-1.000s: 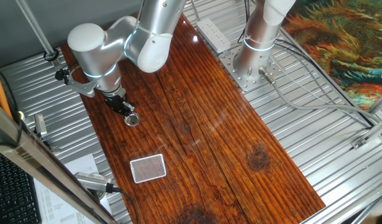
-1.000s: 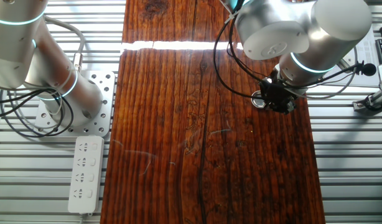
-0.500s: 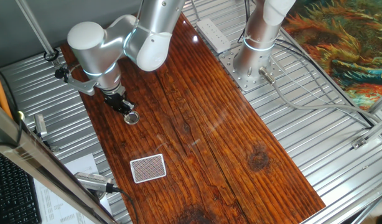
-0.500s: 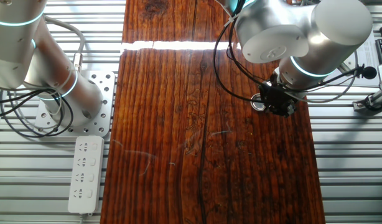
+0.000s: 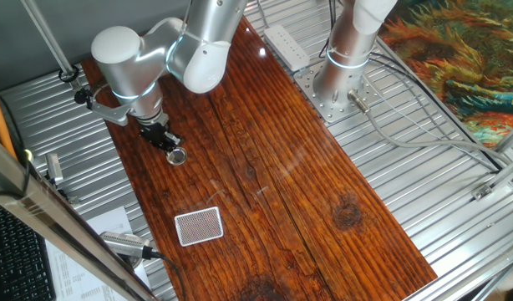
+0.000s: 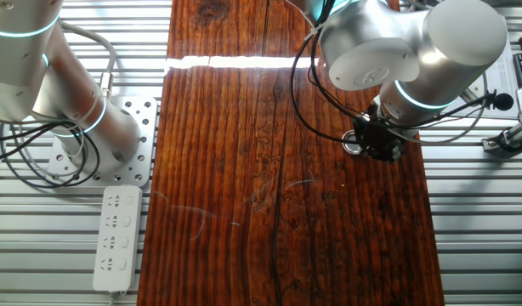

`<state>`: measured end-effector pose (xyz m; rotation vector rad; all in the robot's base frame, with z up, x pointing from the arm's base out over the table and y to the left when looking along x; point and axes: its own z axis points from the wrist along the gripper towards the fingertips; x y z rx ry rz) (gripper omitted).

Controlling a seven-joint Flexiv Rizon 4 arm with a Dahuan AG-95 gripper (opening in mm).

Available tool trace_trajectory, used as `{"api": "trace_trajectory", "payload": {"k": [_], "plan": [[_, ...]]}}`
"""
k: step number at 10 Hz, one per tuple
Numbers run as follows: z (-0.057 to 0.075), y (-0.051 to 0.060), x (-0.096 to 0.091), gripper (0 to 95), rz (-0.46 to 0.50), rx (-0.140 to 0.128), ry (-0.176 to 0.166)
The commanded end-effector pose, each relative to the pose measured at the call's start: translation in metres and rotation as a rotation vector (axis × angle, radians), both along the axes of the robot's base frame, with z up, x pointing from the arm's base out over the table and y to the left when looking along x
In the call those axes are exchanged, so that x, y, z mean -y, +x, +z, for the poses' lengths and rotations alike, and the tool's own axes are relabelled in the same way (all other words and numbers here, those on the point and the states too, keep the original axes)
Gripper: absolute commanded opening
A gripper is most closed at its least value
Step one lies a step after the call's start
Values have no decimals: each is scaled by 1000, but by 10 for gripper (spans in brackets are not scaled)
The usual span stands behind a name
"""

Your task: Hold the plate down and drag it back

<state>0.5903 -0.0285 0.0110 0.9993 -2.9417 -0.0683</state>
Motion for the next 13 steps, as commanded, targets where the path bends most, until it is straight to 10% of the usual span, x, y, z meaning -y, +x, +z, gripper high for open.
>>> {"api": "trace_trajectory", "payload": {"k": [1,13], "plan": [[-1,0,0,0,1,-2,0],[0,0,3,0,-99,-6,-18]]}}
